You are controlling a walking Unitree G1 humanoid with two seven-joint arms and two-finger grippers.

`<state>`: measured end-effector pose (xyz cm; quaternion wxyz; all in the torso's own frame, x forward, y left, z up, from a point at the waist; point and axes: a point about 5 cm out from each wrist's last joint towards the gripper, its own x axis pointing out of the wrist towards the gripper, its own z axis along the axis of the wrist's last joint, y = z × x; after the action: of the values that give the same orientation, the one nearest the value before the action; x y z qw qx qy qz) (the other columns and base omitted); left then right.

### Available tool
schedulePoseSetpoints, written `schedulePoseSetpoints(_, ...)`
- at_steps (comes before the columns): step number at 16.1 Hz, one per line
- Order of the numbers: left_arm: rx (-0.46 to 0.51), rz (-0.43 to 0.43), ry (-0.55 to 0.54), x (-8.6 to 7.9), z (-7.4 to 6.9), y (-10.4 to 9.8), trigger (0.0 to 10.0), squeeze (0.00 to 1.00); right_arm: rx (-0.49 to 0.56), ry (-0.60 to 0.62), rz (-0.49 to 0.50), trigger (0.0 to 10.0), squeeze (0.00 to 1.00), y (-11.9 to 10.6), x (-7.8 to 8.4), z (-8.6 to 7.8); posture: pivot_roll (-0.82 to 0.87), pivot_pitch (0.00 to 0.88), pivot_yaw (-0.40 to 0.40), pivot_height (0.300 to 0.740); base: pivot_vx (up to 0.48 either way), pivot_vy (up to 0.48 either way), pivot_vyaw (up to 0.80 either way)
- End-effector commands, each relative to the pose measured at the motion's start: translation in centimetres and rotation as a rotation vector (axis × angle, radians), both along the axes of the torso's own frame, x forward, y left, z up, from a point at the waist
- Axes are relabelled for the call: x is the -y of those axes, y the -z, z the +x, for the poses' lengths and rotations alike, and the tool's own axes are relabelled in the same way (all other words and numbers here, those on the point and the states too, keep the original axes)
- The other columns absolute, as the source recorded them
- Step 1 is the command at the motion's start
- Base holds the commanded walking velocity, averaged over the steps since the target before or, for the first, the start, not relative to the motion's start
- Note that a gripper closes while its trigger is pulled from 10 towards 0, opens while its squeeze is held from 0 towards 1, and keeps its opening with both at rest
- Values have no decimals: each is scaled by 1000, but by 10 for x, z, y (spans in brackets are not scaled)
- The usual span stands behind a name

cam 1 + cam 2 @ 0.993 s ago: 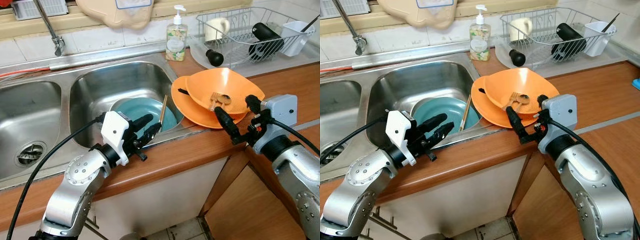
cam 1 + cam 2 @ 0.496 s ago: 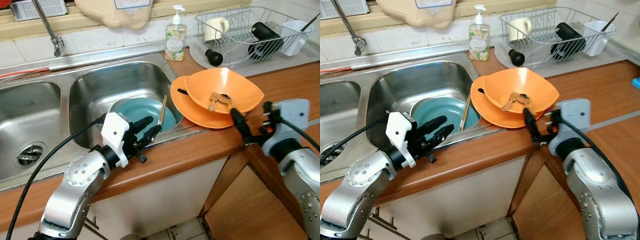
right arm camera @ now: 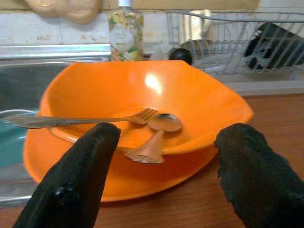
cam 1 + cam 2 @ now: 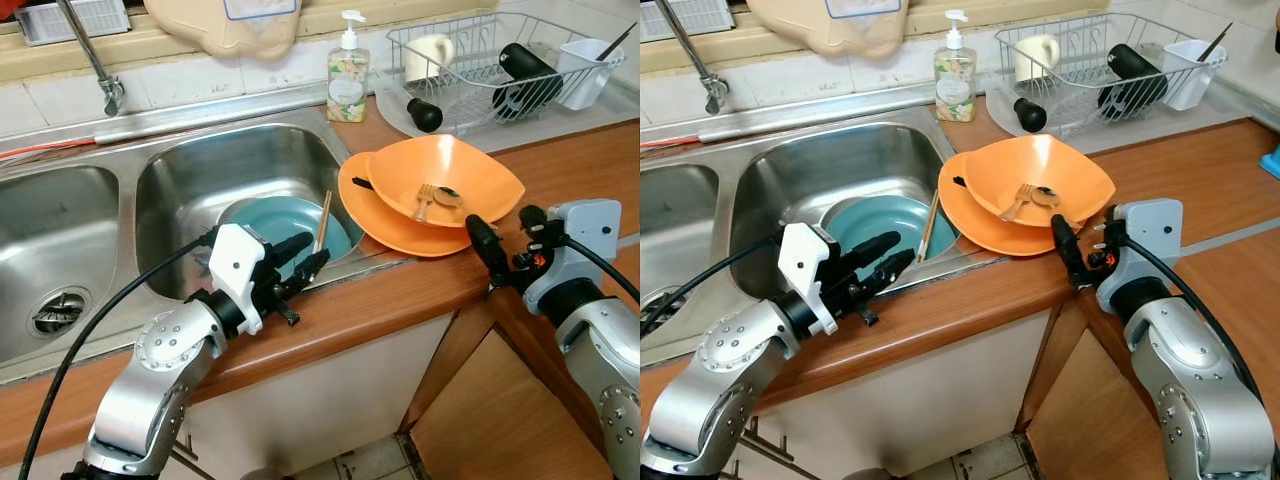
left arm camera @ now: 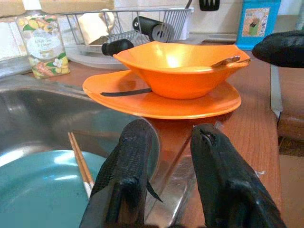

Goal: Kitchen organization

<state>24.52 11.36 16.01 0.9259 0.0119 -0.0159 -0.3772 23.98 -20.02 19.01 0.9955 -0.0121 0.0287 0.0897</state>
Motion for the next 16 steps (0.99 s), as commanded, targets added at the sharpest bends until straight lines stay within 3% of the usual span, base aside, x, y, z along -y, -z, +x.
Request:
schedulePoseSetpoints(1,9,-3,16,3,-2,-4,10000,0,11,-32,22,0,0,-2,-3,0,-47,0,77,740,0,0,0)
schedulePoseSetpoints(12,8,-3,26,6,-2,-4,10000,0,2,-33,49,0,0,0,-4,5,-43,0,70,740,0,0,0)
schedulePoseSetpoints(16,-24,13,109,7,-8,-1,10000,0,16,-16,42,0,0,-3,-2,7,-44,0,66,740,0,0,0)
